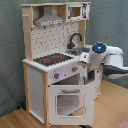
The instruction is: Play with the kitchen
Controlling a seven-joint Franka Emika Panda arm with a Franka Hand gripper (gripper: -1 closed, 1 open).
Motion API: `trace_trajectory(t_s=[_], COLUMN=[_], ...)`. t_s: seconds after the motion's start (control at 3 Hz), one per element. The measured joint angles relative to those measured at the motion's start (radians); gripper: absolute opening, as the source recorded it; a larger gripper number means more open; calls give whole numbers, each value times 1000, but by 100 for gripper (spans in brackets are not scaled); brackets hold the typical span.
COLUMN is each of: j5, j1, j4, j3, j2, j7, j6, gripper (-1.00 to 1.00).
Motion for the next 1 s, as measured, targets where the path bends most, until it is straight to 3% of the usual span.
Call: trace_trajectory(t_s=[0.33,1.0], j5=[90,223], j1=[0,-1], j4=[-38,-132], j3=[0,1], j2=[34,76], j7=[-65,-212], j6=[6,43], gripper=[100,100])
